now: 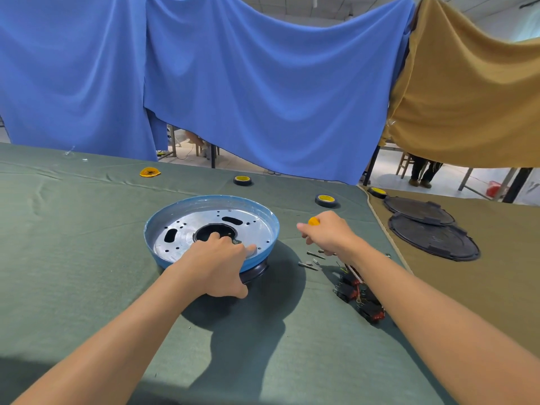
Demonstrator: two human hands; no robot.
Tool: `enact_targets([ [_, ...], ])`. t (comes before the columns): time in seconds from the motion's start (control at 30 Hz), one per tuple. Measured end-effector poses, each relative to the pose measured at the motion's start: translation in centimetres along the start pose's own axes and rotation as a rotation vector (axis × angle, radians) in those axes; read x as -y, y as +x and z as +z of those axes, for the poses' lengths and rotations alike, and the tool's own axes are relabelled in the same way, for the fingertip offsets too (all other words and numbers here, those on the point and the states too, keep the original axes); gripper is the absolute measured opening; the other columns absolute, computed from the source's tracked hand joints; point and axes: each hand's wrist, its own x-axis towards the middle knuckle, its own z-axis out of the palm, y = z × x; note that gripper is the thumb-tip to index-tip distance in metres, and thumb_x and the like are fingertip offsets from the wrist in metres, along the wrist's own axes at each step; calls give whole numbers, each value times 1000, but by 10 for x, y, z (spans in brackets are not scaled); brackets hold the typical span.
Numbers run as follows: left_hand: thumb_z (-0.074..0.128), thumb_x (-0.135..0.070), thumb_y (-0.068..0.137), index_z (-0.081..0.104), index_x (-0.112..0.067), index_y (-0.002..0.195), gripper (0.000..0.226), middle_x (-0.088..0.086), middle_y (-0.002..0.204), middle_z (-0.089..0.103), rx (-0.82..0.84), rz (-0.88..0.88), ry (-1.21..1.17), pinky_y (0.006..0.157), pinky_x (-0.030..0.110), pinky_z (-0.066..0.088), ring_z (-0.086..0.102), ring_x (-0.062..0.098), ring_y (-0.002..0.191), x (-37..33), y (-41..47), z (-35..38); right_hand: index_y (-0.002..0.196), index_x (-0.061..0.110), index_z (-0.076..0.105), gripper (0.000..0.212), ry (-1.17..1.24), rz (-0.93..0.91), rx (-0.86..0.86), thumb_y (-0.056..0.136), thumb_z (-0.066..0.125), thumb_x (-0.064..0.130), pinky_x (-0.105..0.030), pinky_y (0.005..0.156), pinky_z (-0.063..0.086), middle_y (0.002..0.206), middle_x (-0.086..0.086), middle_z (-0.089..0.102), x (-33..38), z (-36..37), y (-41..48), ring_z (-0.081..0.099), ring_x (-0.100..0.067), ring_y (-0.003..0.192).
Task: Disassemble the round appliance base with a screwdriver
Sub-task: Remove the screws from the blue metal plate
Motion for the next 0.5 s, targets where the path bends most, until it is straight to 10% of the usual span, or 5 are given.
enact_targets([
  [0.23,53,-50,64,21,-47,146,87,-3,89,44,5,203,32,67,33,39,37,20,90,5,-20,-5,58,19,31,47,23,-39,12,89,62,38,-24,41,23,58,-3,33,20,12,-1,27,-20,51],
  [0.33,55,-49,64,19,-54,146,90,-4,121,54,-28,278,72,96,32,35,36,15,121,21,-28,-6,59,19,31,46,-4,-37,57,86,66,29,-23,40,22,58,-1,29,28,20,-1,22,-20,49],
  [0.5,66,-37,78,3,-68,139,93,1,162,11,44,138,186,118,42,2,0,18,147,53,-32,-12,74,12,41,15,-123,-20,44,83,51,7,-27,45,30,79,-7,40,32,35,-3,33,-20,57],
])
